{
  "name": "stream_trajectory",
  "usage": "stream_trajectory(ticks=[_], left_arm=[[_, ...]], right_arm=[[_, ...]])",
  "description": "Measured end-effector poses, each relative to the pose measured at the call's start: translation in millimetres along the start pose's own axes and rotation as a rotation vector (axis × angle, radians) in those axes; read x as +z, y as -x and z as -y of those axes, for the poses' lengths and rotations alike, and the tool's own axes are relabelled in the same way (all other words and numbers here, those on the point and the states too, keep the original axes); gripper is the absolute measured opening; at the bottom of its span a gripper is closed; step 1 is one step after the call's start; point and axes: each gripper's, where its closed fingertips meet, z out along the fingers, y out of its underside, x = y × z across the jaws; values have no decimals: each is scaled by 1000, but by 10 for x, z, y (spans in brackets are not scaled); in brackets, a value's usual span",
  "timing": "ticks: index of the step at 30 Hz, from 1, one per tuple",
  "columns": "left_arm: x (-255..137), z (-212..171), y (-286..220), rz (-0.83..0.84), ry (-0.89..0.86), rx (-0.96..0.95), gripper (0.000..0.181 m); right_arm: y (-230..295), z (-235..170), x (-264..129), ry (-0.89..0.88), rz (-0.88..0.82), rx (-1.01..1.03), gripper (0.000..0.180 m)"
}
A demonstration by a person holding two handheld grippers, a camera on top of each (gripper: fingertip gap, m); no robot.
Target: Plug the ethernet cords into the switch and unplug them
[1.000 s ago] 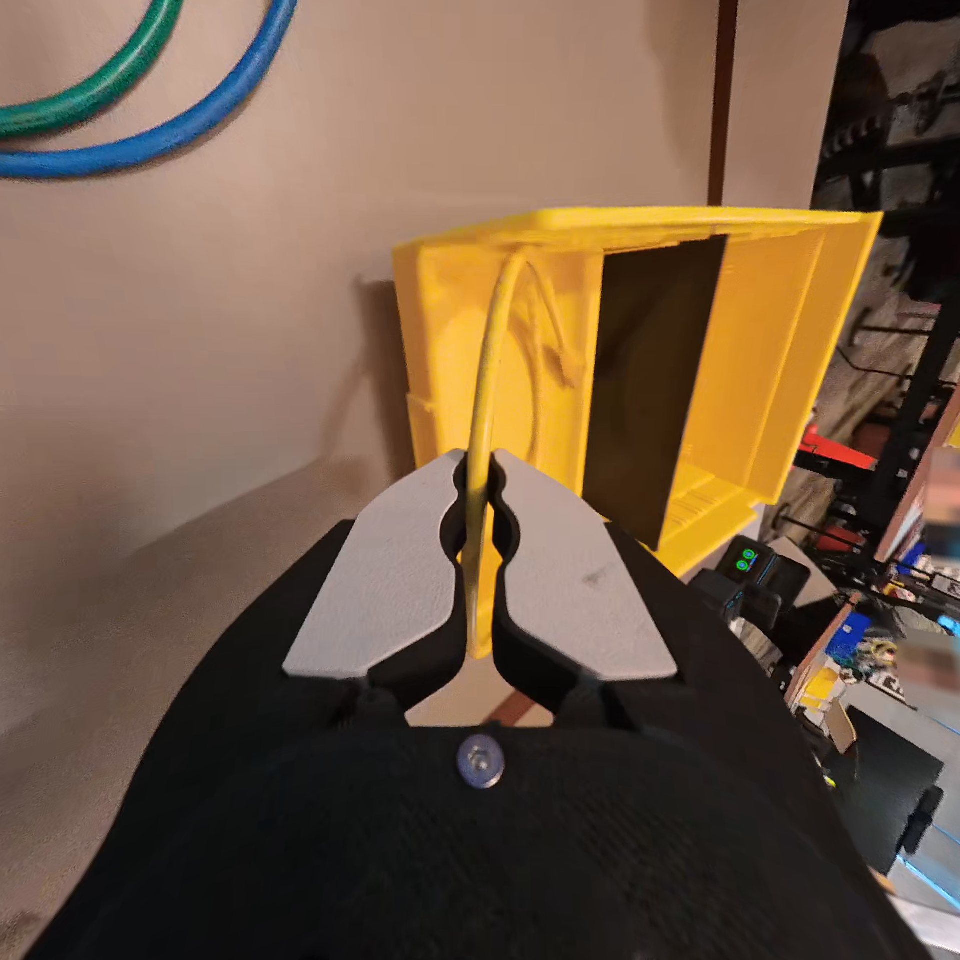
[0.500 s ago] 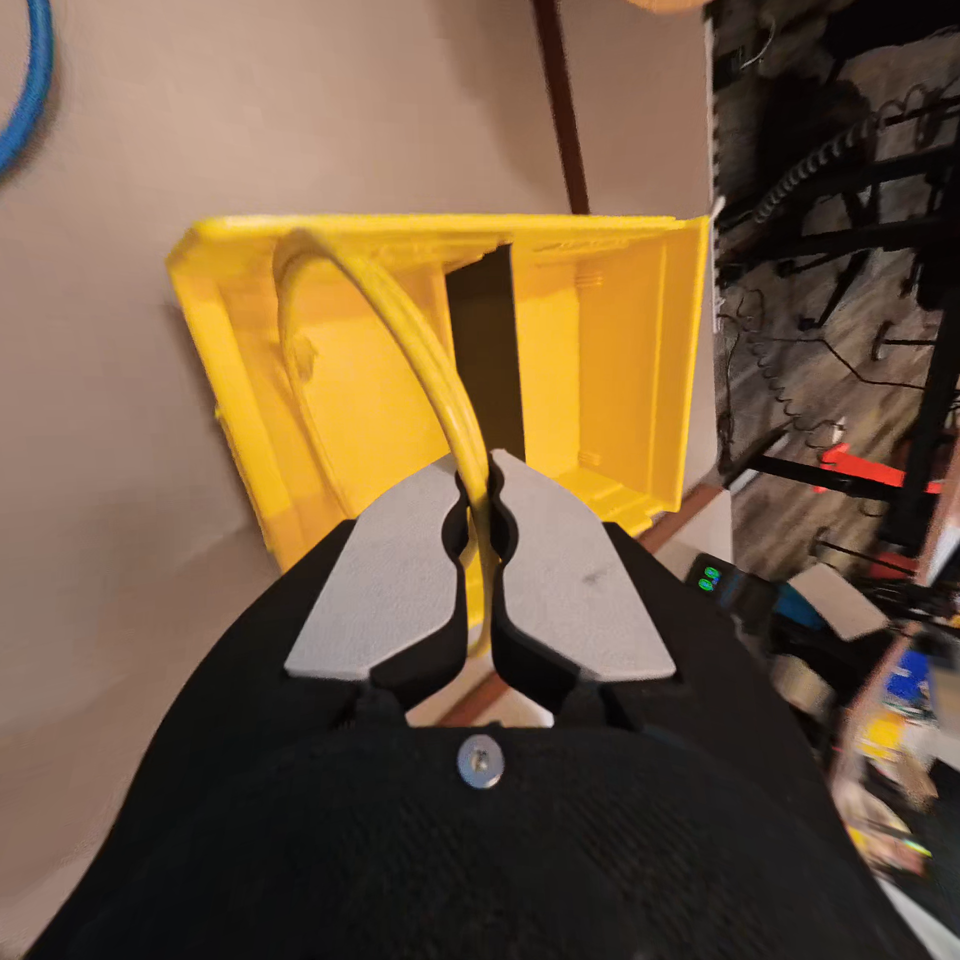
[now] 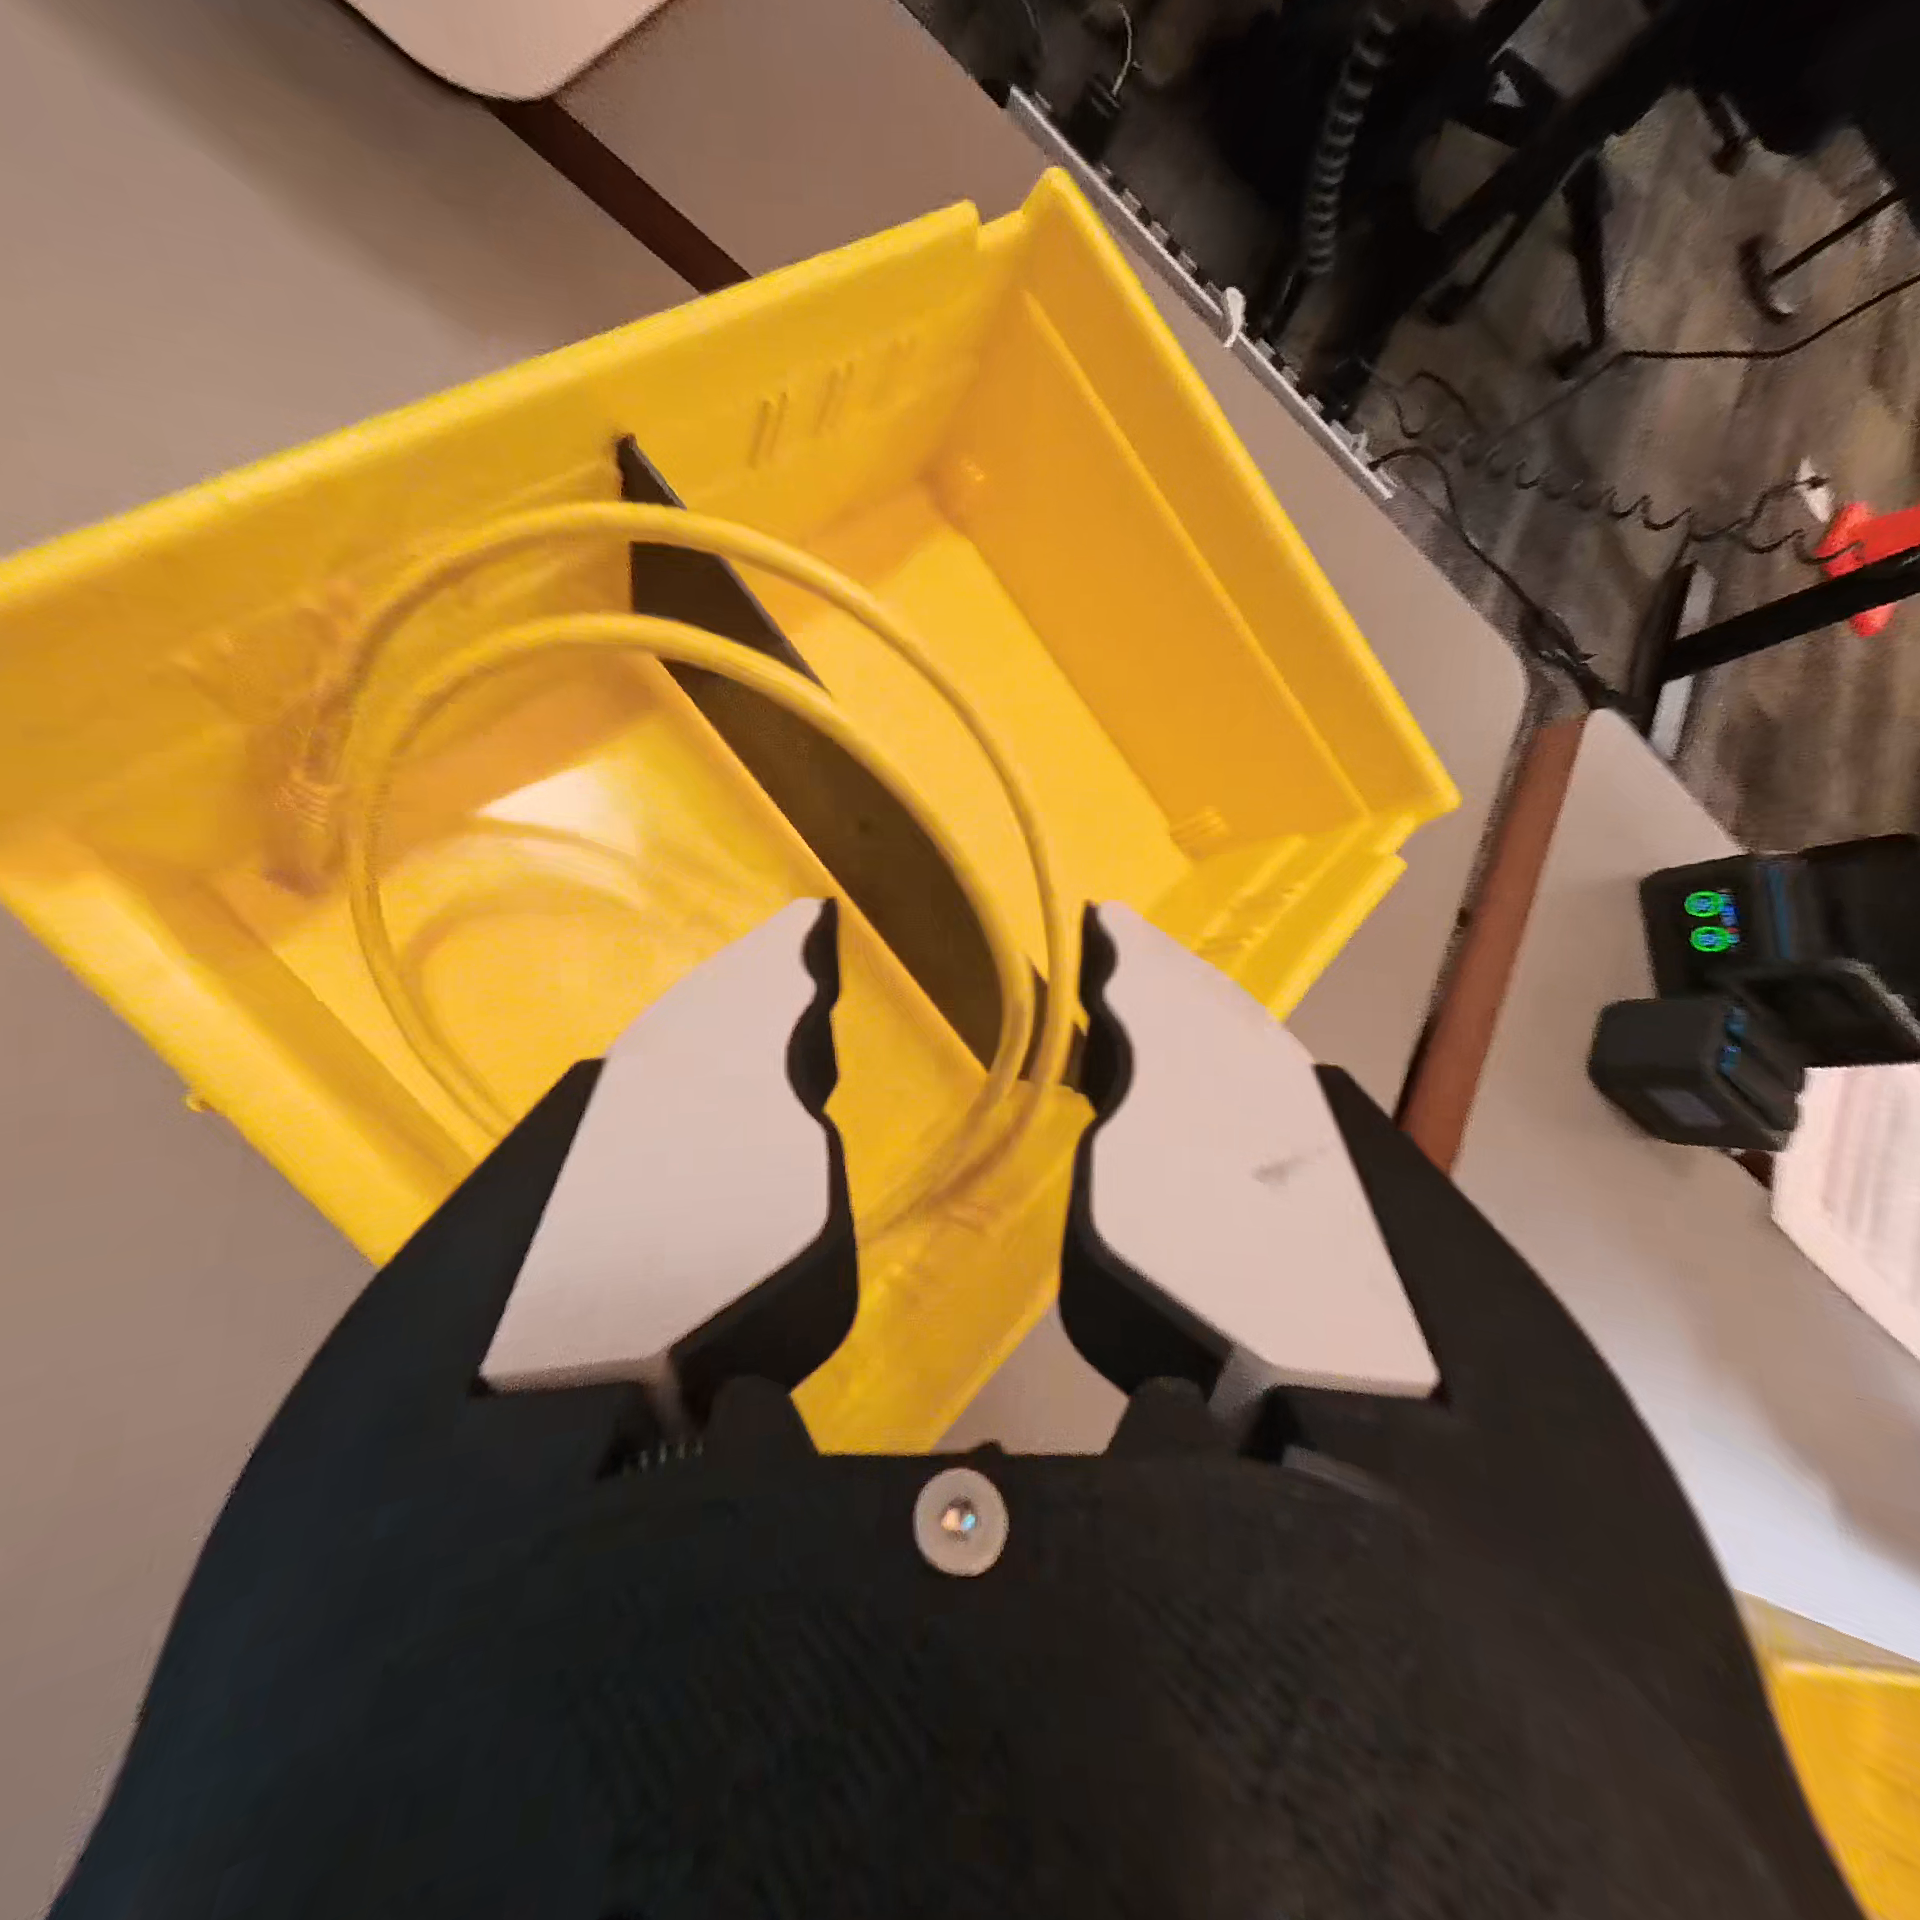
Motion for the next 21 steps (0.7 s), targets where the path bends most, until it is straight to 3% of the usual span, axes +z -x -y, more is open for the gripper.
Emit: stream_trajectory(ticks=[2,7,10,12,13,16,18,21], left_arm=[[3,-2,1,0,2,-1,31],[16,-20,7,5,15,1,33],[26,-37,38,25,27,-6,29],[31,-56,68,47,36,-15,29],[33,-68,77,54,41,-25,29],[33,-98,76,60,28,-65,29],[53,-142,41,43,32,-96,28],[104,-210,-54,23,48,-114,29]], right_arm=[[-68,54,-91,-15,-28,-14,56],[307,264,-572,-73,136,124,86],[1261,561,-1025,-297,412,325,79],[2066,673,-1305,-448,614,436,54],[2409,668,-1348,-492,653,504,45],[3300,632,-1266,-537,785,721,46],[3596,709,-1128,-564,868,916,46],[3646,864,-967,-605,955,1177,42]])
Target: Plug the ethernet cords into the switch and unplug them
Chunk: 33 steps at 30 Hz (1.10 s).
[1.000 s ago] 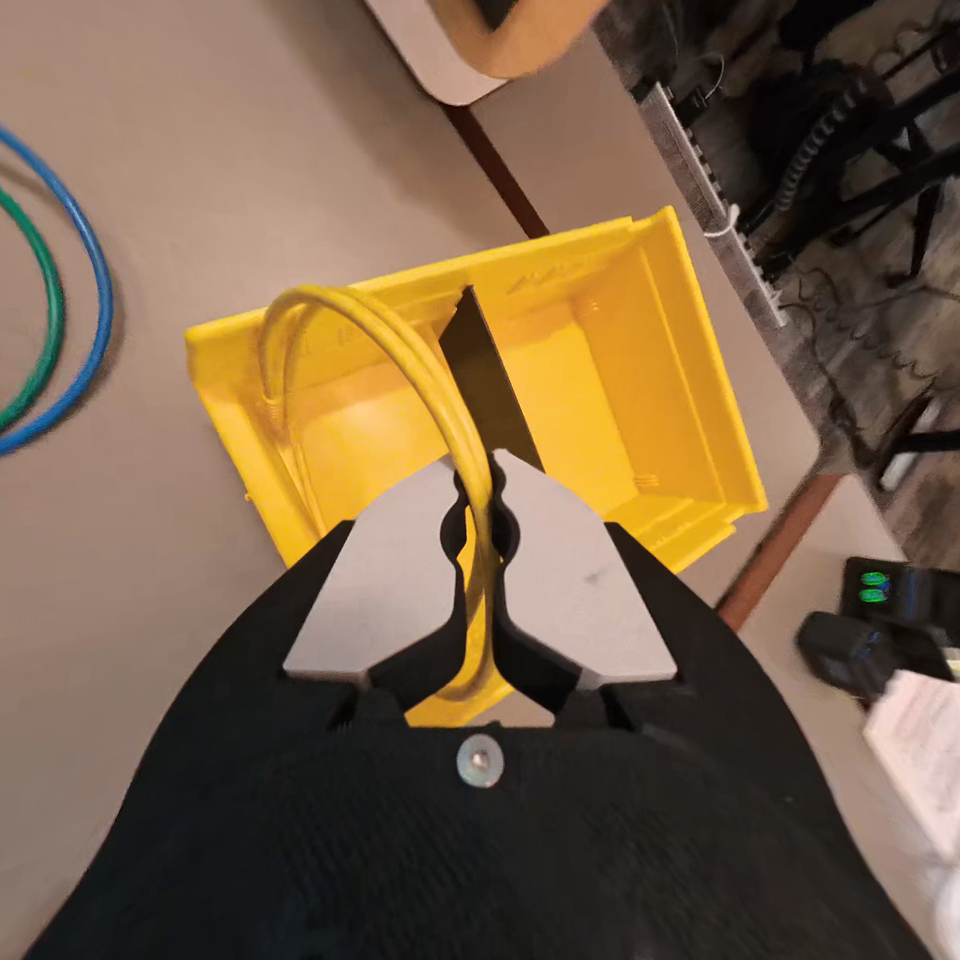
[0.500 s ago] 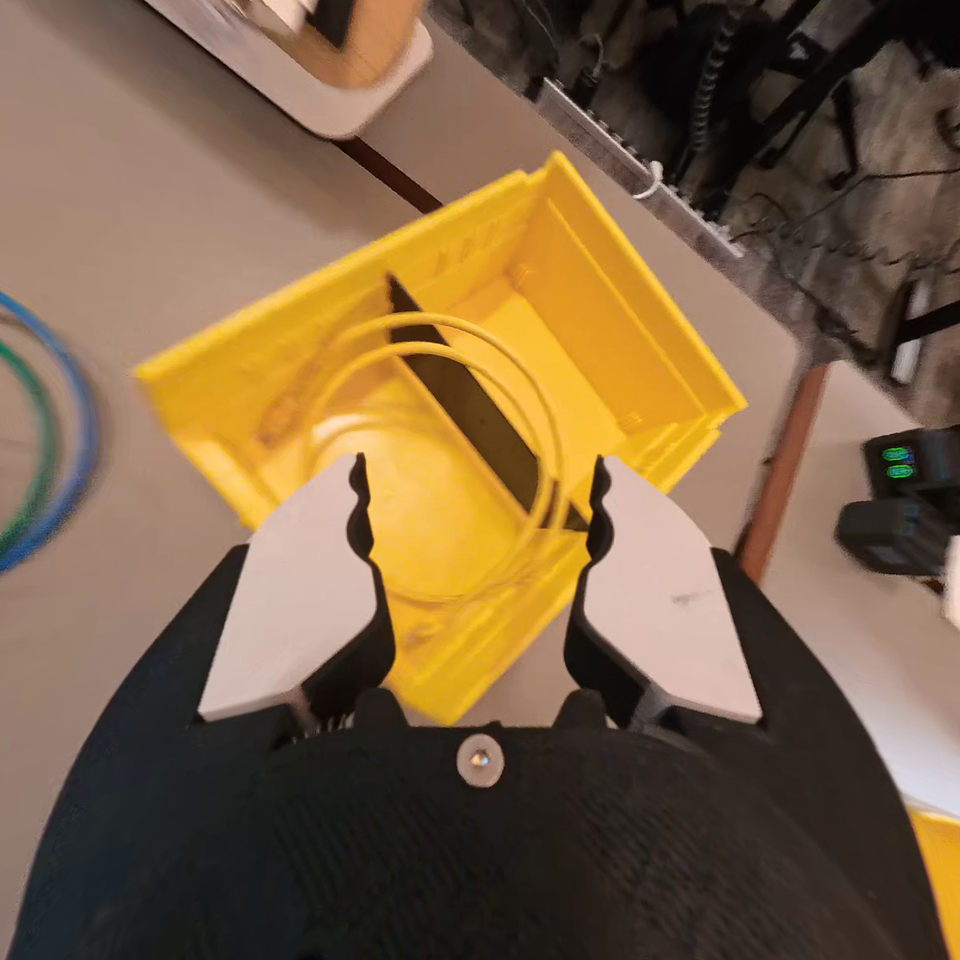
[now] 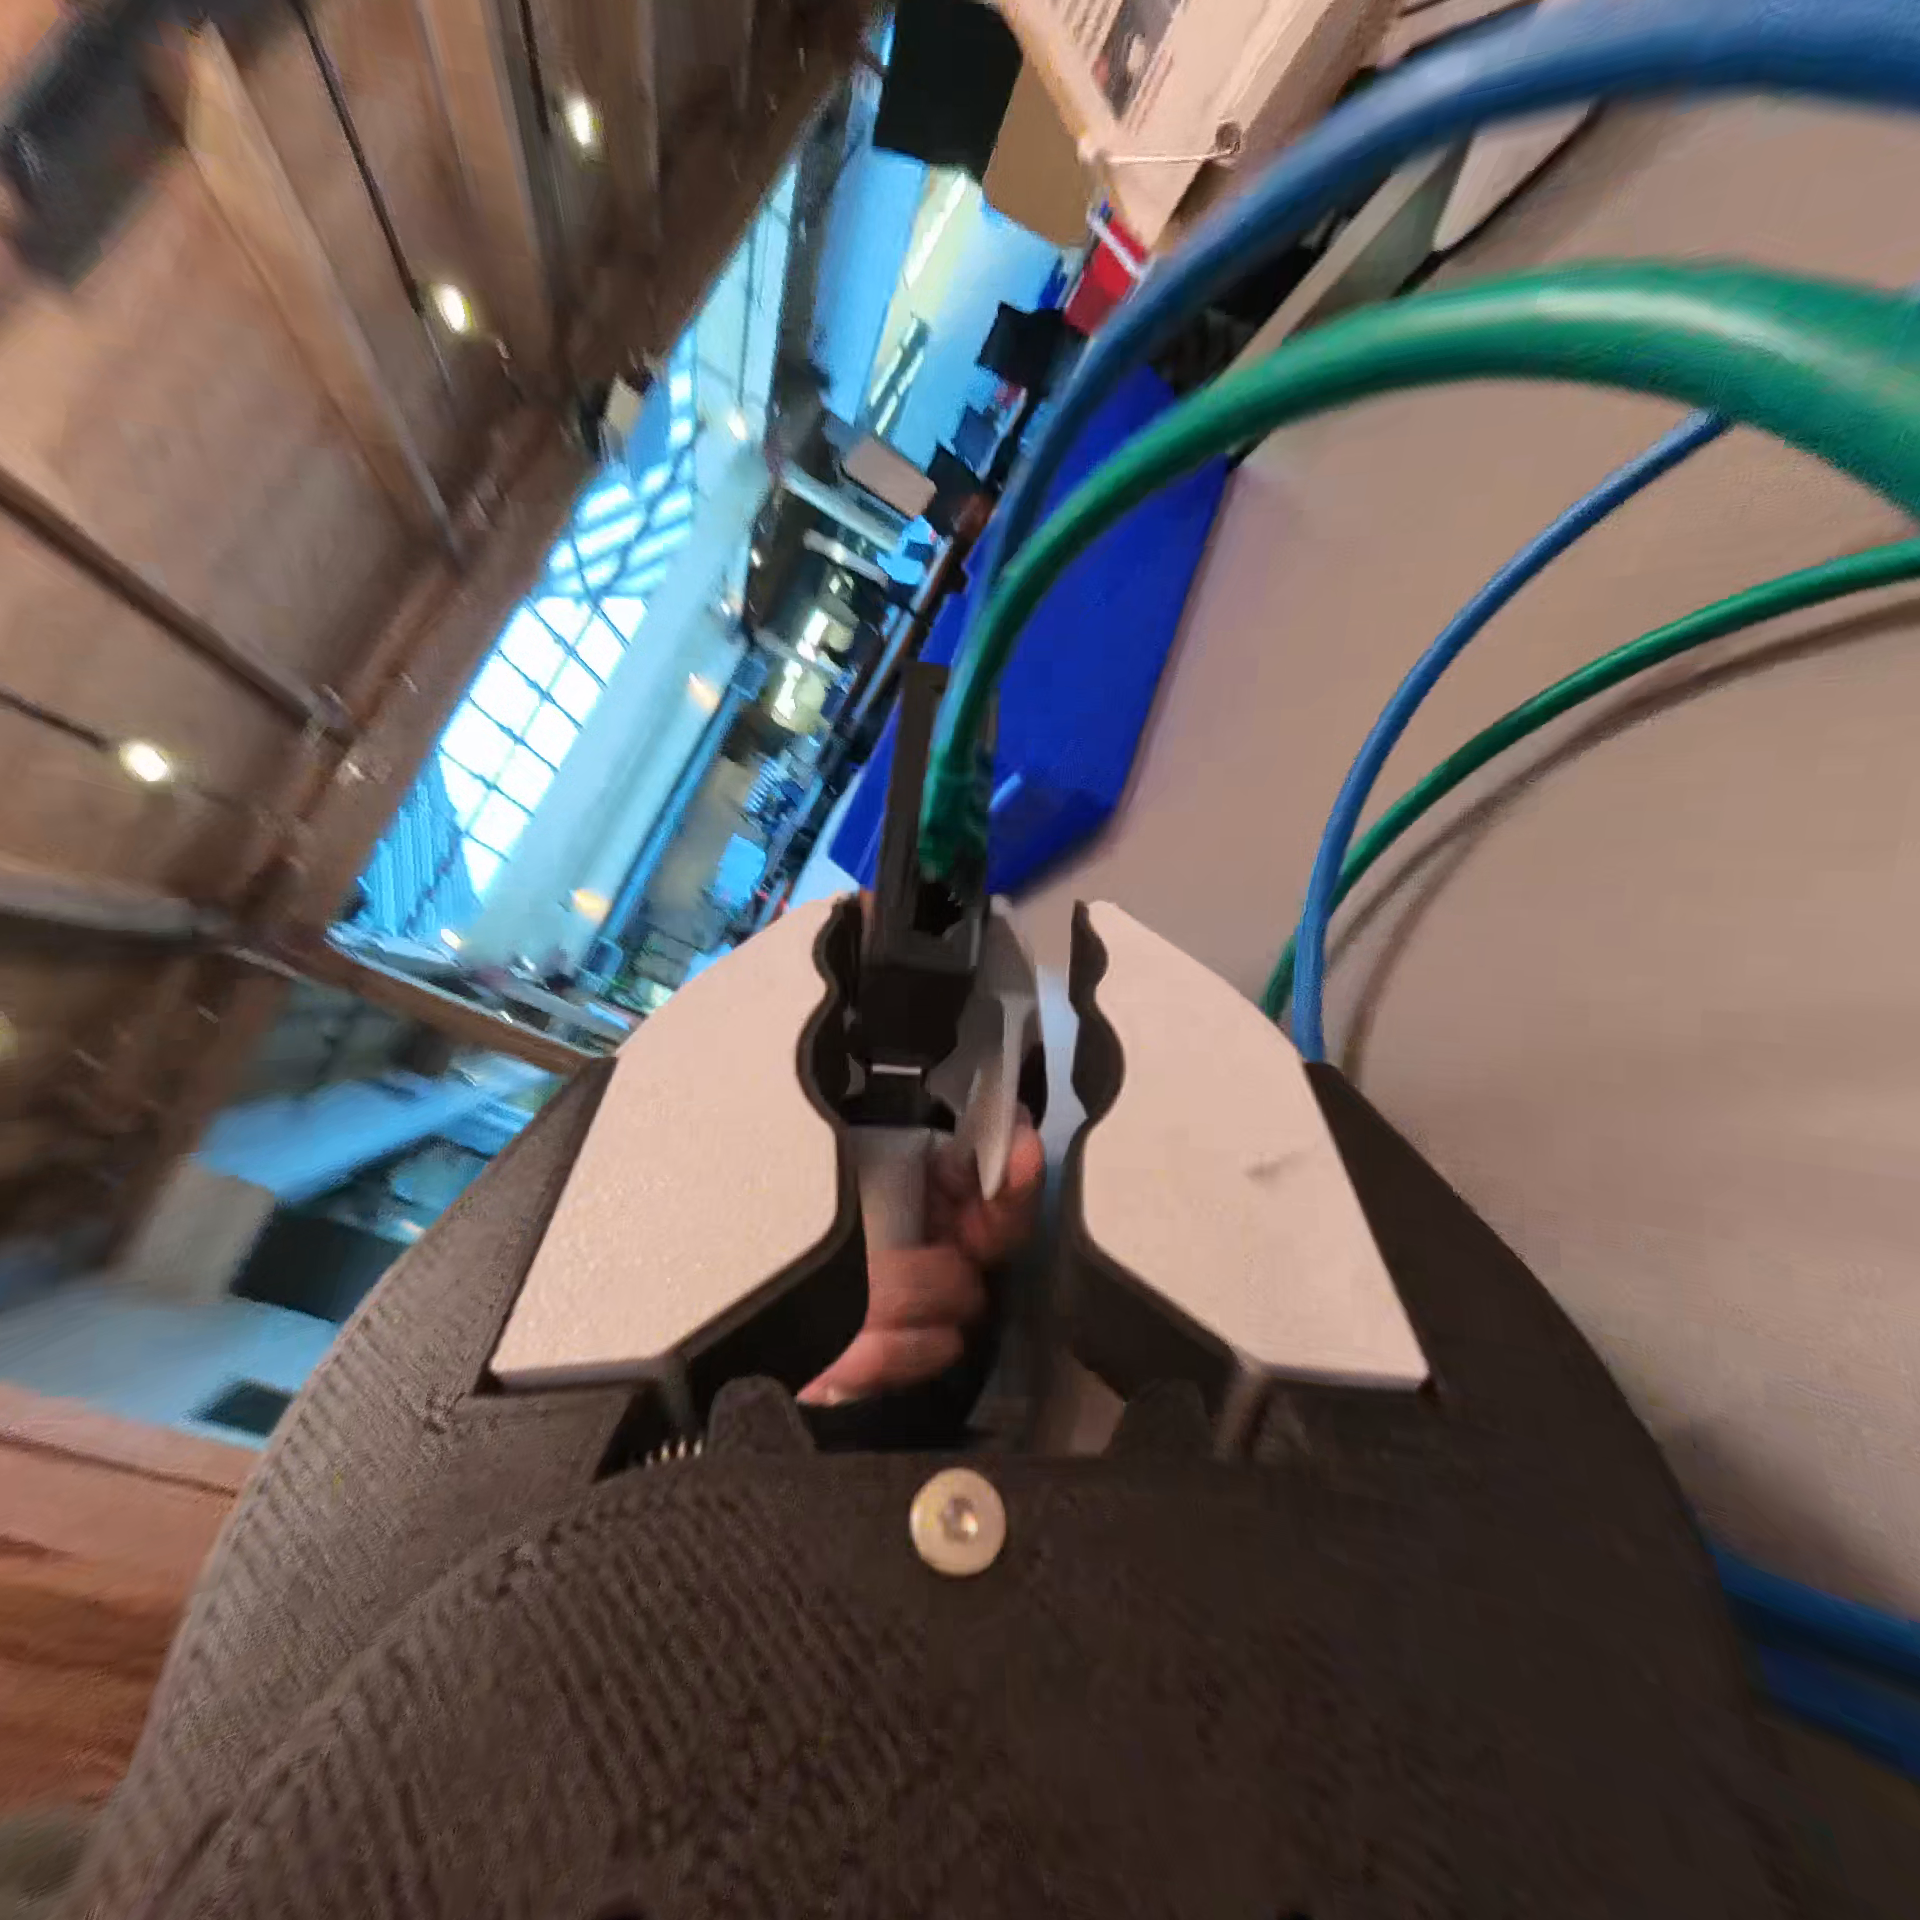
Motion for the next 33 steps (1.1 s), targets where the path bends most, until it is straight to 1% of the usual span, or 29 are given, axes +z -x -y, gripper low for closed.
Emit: stream_trajectory(ticks=[3,5,6,9,11,14,15,17,18,19,21,23,28,33], left_arm=[[49,-61,-107,-13,18,11,28],[69,-99,-125,-2,31,14,28],[74,-112,-125,1,32,13,28],[72,-123,-117,-3,23,-5,28],[71,-130,-127,-6,25,-3,28],[78,-130,-159,-6,30,13,28],[77,-130,-161,-3,30,17,28],[78,-130,-156,1,31,22,28],[80,-137,-153,0,35,21,28],[83,-144,-144,3,37,21,28],[86,-157,-108,22,38,33,28],[97,-192,-85,27,54,38,29],[108,-222,-57,57,65,74,29],[110,-241,-20,71,48,87,28]], right_arm=[[-100,-6,89,-13,-29,49,40],[-37,30,88,-66,8,75,34],[-14,44,80,-91,16,74,33],[-19,46,70,-112,9,76,31],[39,49,66,-126,48,86,27],[58,41,68,-134,58,82,31],[70,27,76,-128,65,84,36],[78,8,96,-124,71,87,36],[62,17,99,-135,64,92,39],[52,25,101,-142,62,92,36],[79,42,100,-156,84,87,20],[75,80,93,-188,80,90,15],[41,79,73,-197,66,84,14],[-1,67,53,-241,62,144,14]])
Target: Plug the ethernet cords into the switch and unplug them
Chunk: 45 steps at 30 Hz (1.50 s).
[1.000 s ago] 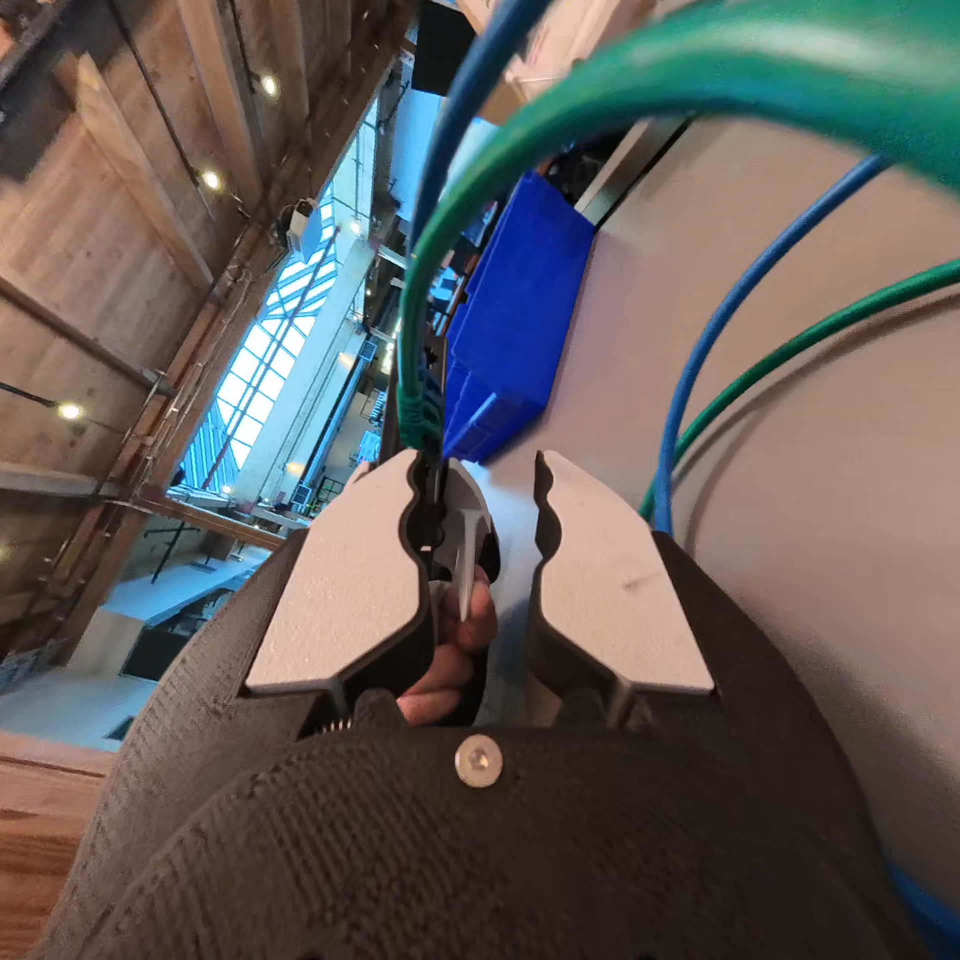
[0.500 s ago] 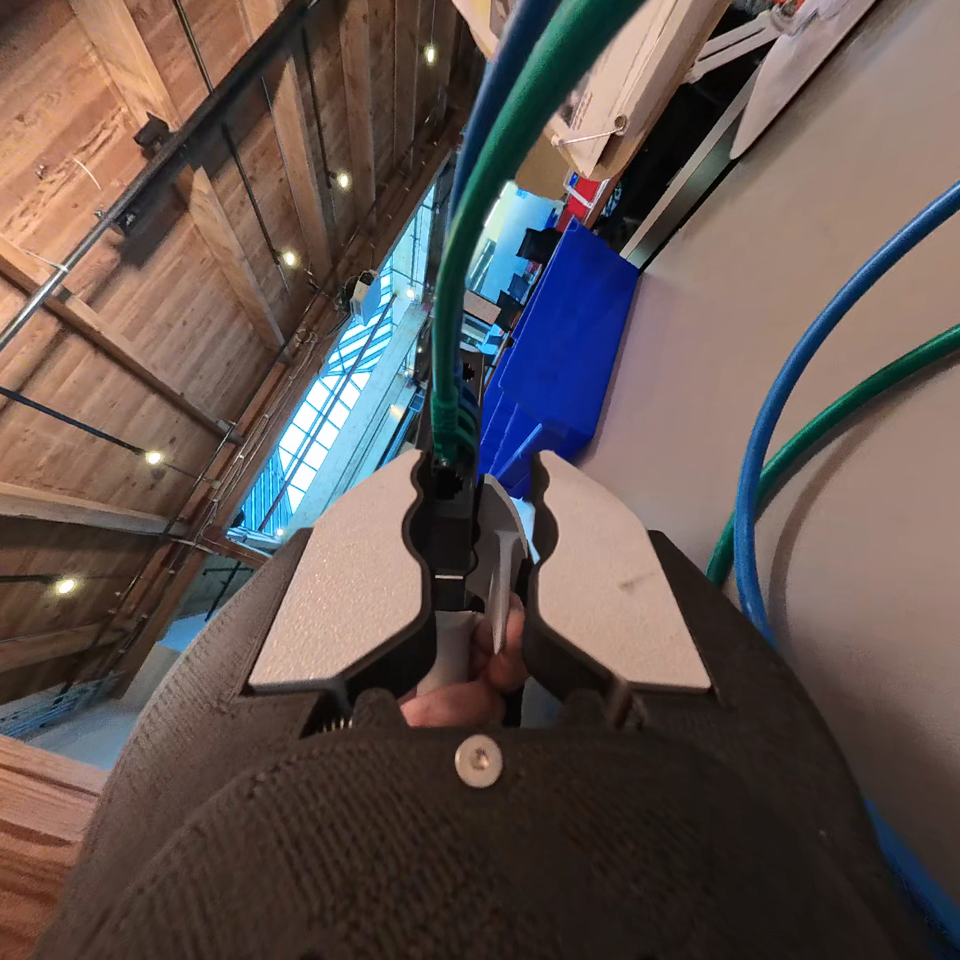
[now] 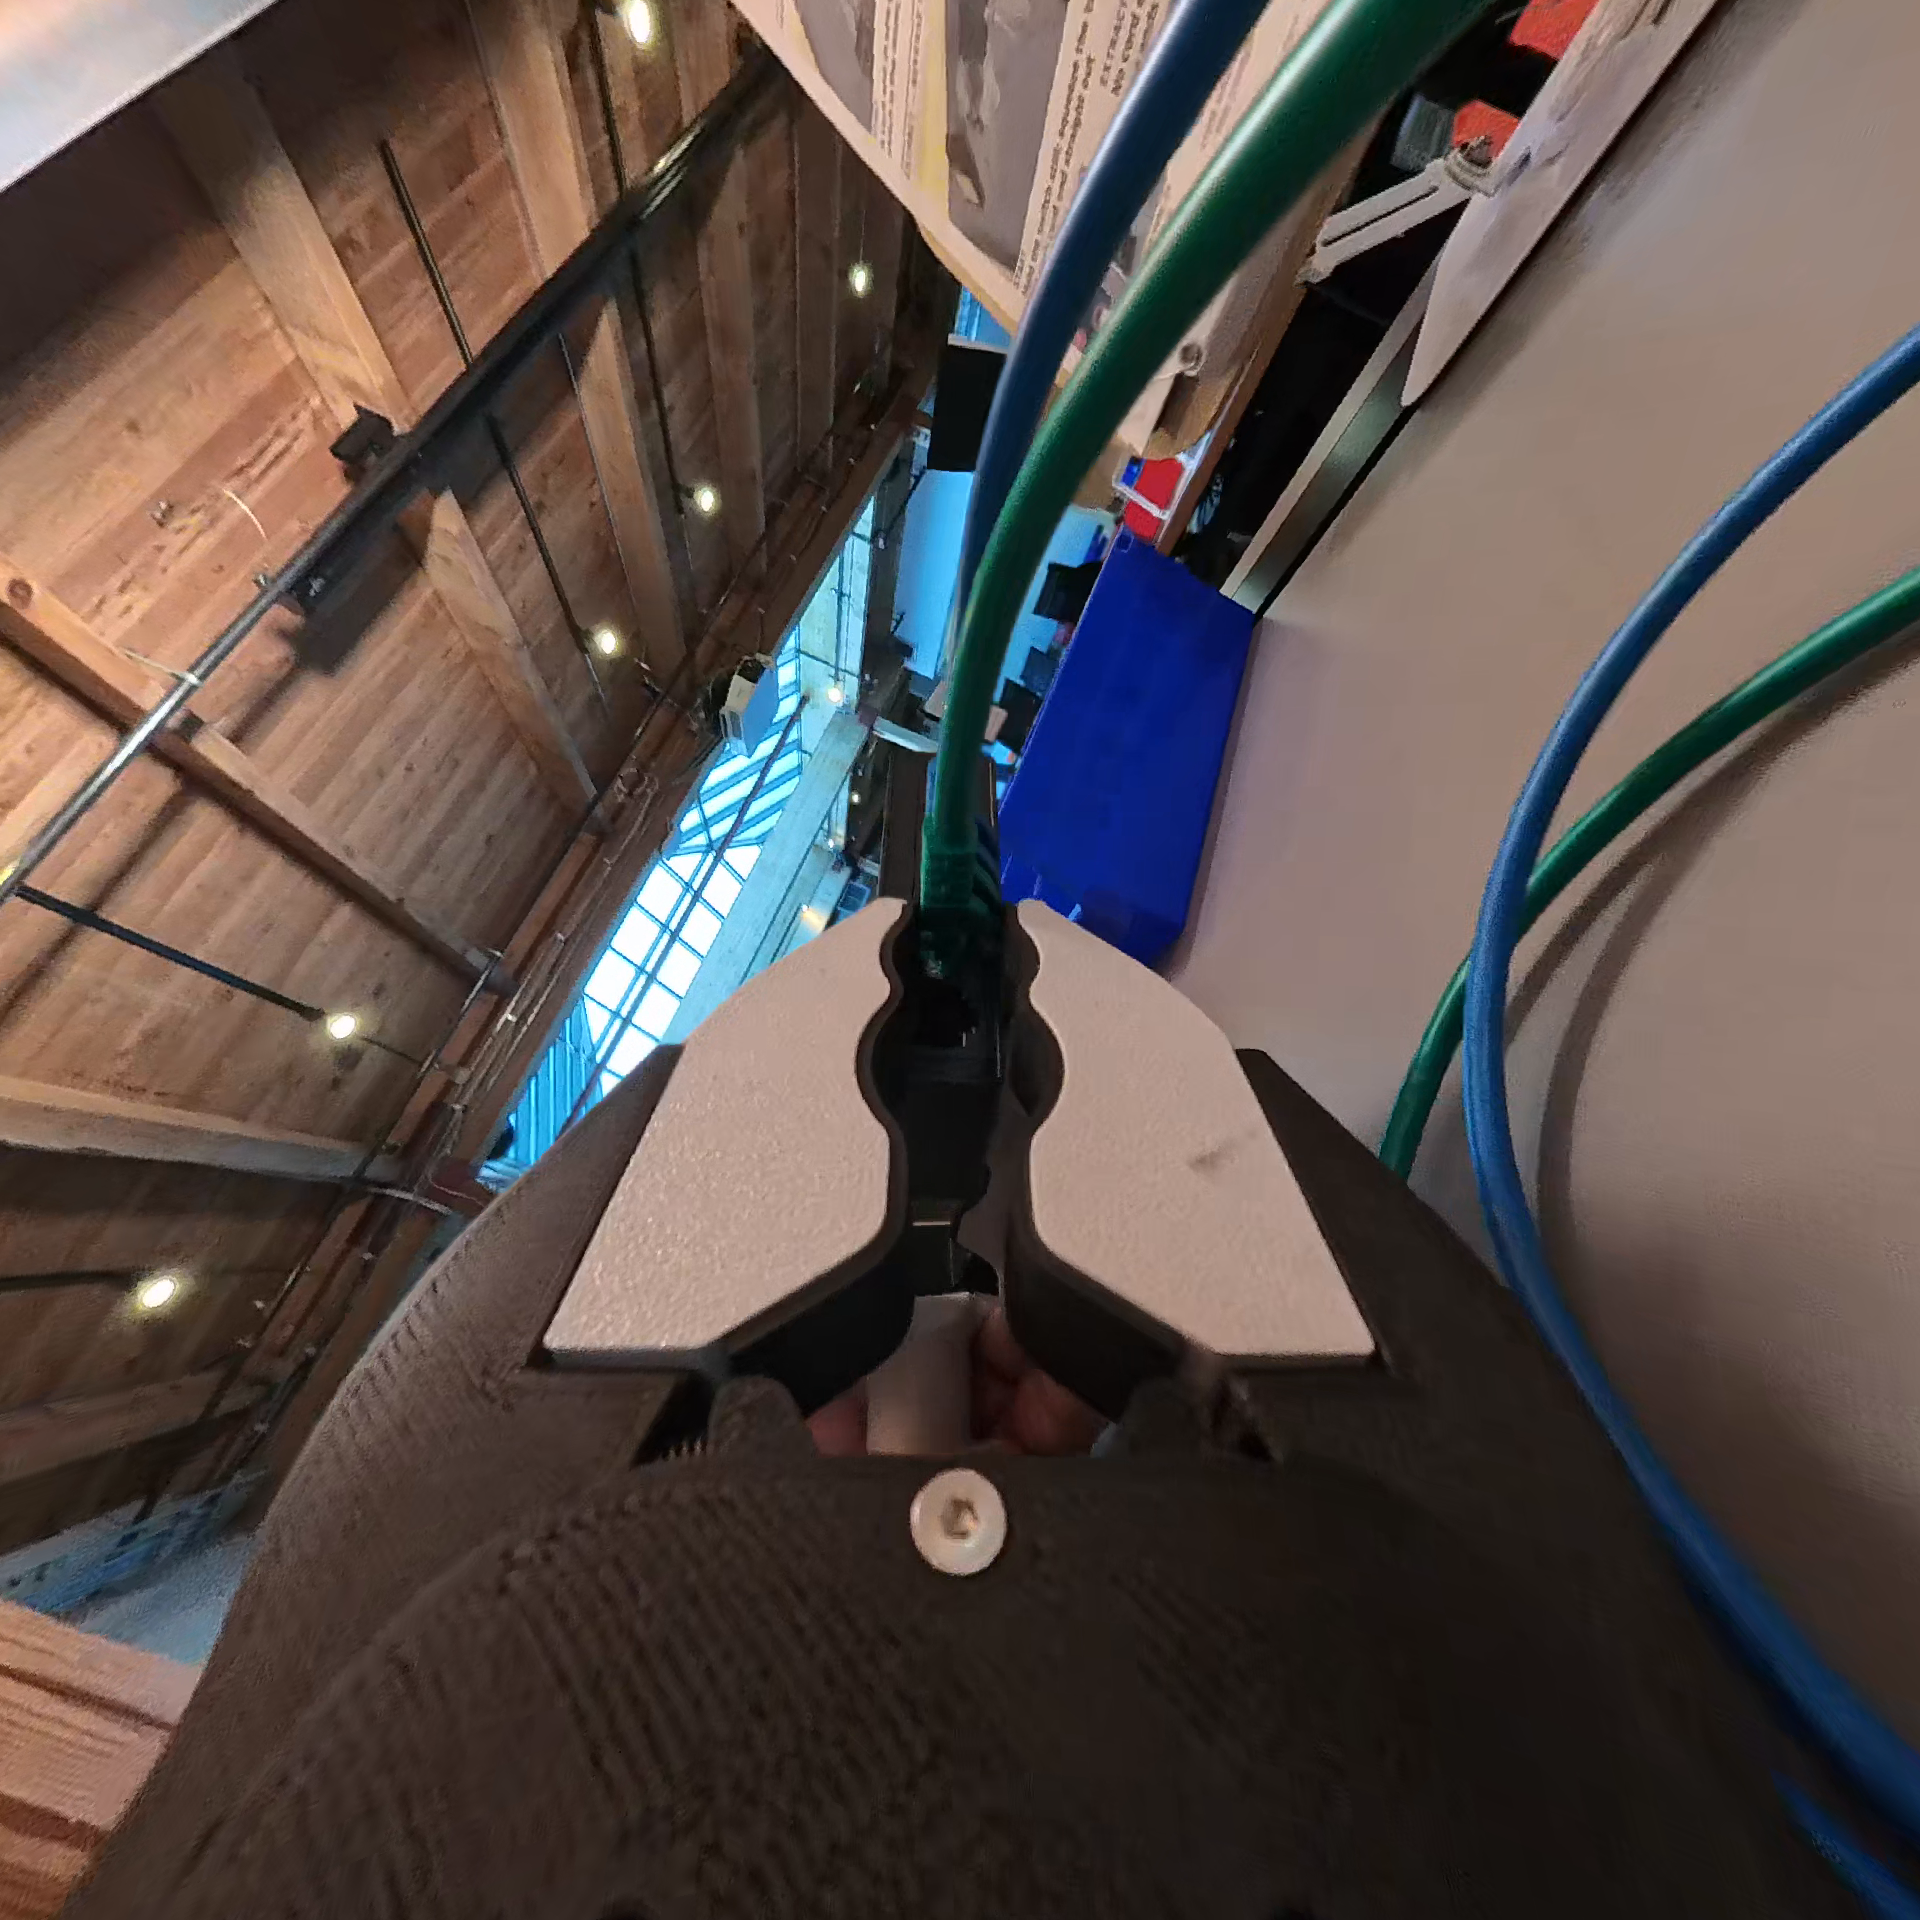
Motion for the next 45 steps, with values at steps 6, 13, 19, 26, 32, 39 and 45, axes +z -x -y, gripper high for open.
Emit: stream_trajectory(ticks=[6,13,19,26,32,39,45], left_arm=[[13,-18,10,1,-20,26,28],[20,-25,5,-2,-22,31,28],[9,-13,9,-3,-23,31,28],[-3,3,52,4,-33,15,28],[-15,4,117,17,-56,16,29],[-84,133,64,-3,-154,135,29],[-122,221,27,-55,-161,131,36]], right_arm=[[-7,10,-21,-70,30,74,15],[-5,16,-27,-61,5,33,14],[-7,-8,-16,-41,16,23,15],[-48,-22,9,-35,-6,8,14],[-107,-40,18,-24,-31,-20,14],[0,-115,47,51,50,-62,15],[27,-172,26,129,63,-151,14]])
